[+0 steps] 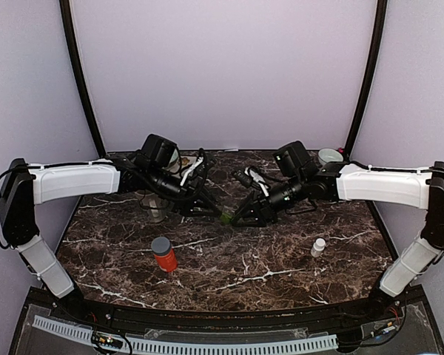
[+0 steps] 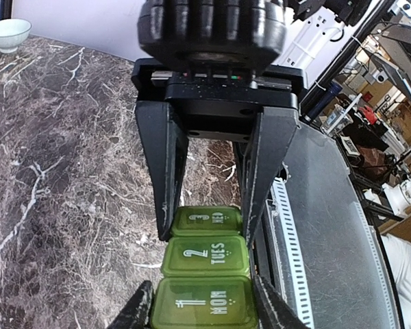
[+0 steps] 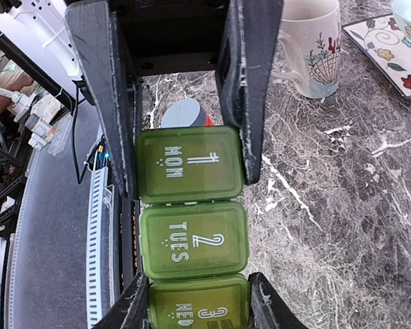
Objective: Sort the pills into containers
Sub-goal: Open the lid of the pill container.
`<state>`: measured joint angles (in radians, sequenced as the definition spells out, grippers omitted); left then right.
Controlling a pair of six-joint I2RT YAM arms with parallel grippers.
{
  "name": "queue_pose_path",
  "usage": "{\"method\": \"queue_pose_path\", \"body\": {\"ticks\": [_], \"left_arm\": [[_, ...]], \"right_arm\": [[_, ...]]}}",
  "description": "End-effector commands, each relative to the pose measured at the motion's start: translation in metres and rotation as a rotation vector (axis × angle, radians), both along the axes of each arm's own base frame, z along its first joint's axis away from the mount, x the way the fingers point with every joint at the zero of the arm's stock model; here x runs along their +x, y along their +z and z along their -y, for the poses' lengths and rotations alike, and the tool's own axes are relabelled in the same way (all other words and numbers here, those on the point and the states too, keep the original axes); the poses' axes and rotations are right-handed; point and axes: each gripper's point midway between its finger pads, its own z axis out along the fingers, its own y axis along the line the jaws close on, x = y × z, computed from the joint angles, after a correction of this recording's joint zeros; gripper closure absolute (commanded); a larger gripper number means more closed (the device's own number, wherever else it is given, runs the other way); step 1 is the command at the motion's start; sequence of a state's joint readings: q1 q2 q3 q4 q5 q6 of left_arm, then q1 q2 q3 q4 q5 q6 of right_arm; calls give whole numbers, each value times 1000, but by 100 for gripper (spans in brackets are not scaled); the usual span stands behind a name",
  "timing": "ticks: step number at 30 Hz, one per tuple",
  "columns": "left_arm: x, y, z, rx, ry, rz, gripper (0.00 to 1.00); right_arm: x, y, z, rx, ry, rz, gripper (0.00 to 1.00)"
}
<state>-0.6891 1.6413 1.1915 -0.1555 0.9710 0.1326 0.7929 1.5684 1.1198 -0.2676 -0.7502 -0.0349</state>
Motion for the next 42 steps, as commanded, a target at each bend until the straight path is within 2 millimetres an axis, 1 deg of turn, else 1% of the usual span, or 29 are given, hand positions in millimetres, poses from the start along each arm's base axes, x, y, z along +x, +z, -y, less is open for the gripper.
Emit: {"method": "queue_pose_path", "body": {"ticks": [1, 7, 14, 18, 21, 32, 42], "left_arm": [[1, 11, 2, -27, -22, 12, 65], [2, 18, 3, -40, -24, 20, 71], [2, 23, 5, -48, -26, 2, 71], [2, 24, 6, -48, -26, -7, 71], [3, 23, 6, -46, -25, -13, 70], [3, 22, 6, -31, -19, -34, 64], [3, 23, 6, -25, -22, -53, 56]], "right_arm": [[0, 15, -7, 41, 24, 38, 67], [3, 11, -6, 21, 11, 54, 68], [7, 1, -5, -35, -23, 109, 69], [8, 1, -6, -45, -33, 136, 69], [10, 5, -6, -41, -47, 161, 70], [18, 10, -2, -56, -94, 213, 71], [20, 6, 0, -91, -116, 252, 71]]}}
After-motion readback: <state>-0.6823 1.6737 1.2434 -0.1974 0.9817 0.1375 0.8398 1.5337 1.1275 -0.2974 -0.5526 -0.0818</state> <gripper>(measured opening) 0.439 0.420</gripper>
